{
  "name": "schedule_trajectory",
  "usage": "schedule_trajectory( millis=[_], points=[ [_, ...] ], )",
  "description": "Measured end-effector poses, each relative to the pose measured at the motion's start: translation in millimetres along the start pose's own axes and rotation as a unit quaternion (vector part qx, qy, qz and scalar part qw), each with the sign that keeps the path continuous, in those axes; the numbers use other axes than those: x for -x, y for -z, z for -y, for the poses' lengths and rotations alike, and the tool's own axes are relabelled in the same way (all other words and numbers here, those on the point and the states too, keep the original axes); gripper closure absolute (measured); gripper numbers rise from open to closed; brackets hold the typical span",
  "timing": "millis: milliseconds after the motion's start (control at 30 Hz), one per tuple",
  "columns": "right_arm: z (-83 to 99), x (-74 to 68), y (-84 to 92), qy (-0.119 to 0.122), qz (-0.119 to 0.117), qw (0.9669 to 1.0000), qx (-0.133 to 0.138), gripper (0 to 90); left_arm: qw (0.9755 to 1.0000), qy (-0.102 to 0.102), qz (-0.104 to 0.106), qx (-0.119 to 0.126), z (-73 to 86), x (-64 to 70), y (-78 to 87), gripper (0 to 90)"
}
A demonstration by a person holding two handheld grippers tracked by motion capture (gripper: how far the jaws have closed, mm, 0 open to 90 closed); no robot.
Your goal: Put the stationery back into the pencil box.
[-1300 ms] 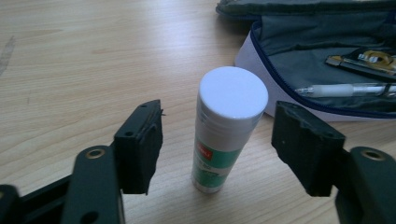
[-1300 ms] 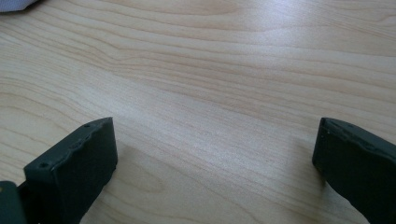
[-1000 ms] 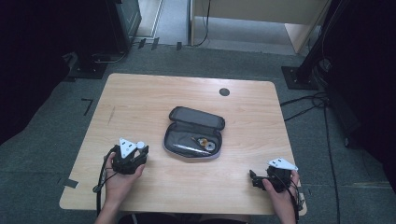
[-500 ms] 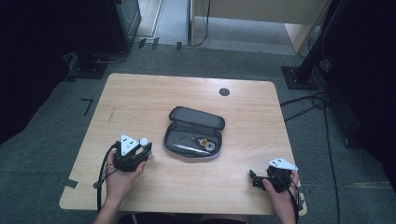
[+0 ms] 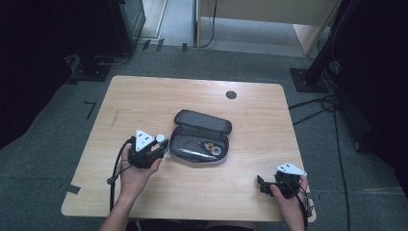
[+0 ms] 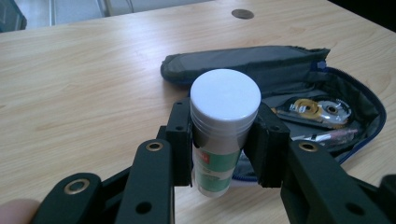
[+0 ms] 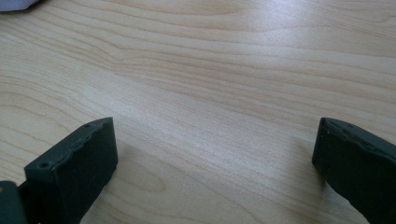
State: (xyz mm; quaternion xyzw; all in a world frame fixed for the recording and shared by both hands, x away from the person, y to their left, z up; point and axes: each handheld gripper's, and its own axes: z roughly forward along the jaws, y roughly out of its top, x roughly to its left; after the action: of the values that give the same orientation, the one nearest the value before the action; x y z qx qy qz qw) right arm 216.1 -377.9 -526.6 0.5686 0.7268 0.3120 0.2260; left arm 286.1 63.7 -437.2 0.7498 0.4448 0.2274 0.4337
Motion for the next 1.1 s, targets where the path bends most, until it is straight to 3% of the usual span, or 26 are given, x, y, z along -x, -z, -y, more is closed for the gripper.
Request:
schedule_trajectory(
  millis=[400, 533, 900, 1100],
  points=[
    [0.0, -0.3, -0.2, 0.000, -0.002, 1.0000, 0.001, 0.0, 0.9996, 0.001, 0.026, 0.010, -12.9, 16.0, -25.1, 65.8],
    [0.0, -0.2, -0.2, 0.002, -0.002, 1.0000, 0.001, 0.0, 0.9996, -0.005, 0.026, 0.009, -13.0, 20.0, -37.2, 65.7],
    [0.0, -0.2, -0.2, 0.002, -0.002, 1.0000, 0.001, 0.0, 0.9997, 0.006, 0.023, 0.000, -13.0, 20.1, -67.2, 65.7],
    [0.1, -0.1, -0.2, 0.003, -0.002, 1.0000, 0.001, 0.0, 0.9993, 0.011, 0.033, 0.011, -15.0, 25.8, -79.9, 65.7]
  ],
)
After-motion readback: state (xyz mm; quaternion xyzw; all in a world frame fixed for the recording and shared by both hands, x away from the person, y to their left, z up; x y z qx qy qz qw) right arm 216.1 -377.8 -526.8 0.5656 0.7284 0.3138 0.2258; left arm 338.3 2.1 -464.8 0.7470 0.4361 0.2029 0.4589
